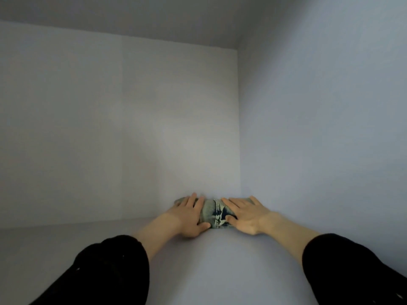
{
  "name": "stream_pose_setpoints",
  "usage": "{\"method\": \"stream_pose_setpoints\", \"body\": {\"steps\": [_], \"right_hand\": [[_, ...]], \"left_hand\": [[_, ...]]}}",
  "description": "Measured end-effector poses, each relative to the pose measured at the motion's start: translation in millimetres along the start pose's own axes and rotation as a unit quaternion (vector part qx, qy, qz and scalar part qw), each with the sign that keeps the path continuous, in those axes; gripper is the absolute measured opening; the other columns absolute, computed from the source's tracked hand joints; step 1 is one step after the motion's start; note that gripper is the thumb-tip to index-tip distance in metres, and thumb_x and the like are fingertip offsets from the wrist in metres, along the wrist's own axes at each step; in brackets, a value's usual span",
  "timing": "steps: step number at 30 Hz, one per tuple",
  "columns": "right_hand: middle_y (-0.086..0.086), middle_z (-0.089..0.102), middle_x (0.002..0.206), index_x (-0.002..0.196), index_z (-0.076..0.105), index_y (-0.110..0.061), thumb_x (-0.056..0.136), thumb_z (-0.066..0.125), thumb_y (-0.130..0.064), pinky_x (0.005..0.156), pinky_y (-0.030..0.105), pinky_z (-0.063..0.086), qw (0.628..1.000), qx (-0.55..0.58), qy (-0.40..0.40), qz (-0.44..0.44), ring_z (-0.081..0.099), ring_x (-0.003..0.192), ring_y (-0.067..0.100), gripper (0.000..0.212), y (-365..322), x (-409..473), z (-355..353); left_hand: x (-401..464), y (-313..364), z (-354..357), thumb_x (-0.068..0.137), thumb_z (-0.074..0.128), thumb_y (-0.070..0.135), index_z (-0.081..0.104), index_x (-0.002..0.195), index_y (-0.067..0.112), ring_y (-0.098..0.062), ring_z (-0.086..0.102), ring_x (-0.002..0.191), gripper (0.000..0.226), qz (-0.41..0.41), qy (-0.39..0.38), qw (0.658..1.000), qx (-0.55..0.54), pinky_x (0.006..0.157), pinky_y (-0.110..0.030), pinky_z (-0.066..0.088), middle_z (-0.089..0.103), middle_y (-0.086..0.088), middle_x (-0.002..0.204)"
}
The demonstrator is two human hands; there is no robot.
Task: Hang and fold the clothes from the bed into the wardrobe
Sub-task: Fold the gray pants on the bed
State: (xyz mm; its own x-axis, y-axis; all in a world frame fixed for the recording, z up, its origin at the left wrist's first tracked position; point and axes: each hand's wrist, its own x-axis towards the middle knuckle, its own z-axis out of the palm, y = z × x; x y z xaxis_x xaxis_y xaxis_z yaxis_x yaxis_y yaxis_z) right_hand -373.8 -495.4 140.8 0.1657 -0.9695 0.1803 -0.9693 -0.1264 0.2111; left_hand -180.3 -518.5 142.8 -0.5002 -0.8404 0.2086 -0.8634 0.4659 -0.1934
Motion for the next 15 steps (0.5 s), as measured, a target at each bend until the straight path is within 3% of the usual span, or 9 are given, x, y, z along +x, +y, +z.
{"method": "stream_pose_setpoints", "body": {"steps": [2,4,7,10,15], "right_hand": [[-0.003,0.003,0.160,0.151,-0.005,-0.028,0.100,0.020,-0.050,0.118,0.044,0.001,1.000,-0.014,0.020,0.002,0.005,0.146,0.016,0.061,-1,-1,0],[0.003,0.020,0.156,0.150,0.013,-0.022,0.098,0.026,-0.053,0.115,0.045,0.017,0.994,-0.070,0.081,0.016,0.020,0.142,0.020,0.062,-4,-5,0],[0.008,0.046,0.131,0.132,0.043,-0.014,0.094,0.036,-0.056,0.093,0.036,0.039,0.981,-0.104,0.152,0.061,0.044,0.122,0.023,0.057,-12,-11,-5],[0.008,0.047,0.129,0.131,0.044,-0.013,0.095,0.038,-0.054,0.089,0.034,0.043,0.987,-0.057,0.133,0.069,0.048,0.119,0.025,0.055,-17,-11,-4],[0.011,0.036,0.139,0.143,0.027,-0.014,0.098,0.035,-0.047,0.103,0.041,0.038,0.995,0.010,0.075,0.058,0.037,0.129,0.031,0.056,-12,-7,4]], "left_hand": [[0,-1,1,0.095,0.038,0.052,-0.012,0.149,0.014,-0.024,-0.007,0.146,0.083,-0.005,0.001,1.000,-0.001,0.119,-0.040,0.005,-0.013,-0.011,0.158],[-4,-3,1,0.096,0.038,0.048,-0.009,0.150,0.014,-0.021,-0.008,0.146,0.079,0.005,0.021,1.000,0.008,0.119,-0.036,0.003,-0.014,-0.007,0.158],[-9,-5,-4,0.095,0.044,0.041,0.018,0.148,0.012,-0.020,0.022,0.141,0.066,0.040,0.099,0.994,0.013,0.114,-0.030,0.019,0.020,-0.005,0.155],[-12,-3,-5,0.093,0.050,0.036,0.034,0.134,0.017,-0.023,0.043,0.125,0.049,0.048,0.117,0.992,-0.015,0.100,-0.030,0.034,0.044,-0.005,0.134],[-10,-3,-4,0.095,0.048,0.036,0.036,0.134,0.013,-0.025,0.040,0.129,0.046,0.050,0.100,0.994,-0.019,0.105,-0.029,0.030,0.042,-0.007,0.140]]}}
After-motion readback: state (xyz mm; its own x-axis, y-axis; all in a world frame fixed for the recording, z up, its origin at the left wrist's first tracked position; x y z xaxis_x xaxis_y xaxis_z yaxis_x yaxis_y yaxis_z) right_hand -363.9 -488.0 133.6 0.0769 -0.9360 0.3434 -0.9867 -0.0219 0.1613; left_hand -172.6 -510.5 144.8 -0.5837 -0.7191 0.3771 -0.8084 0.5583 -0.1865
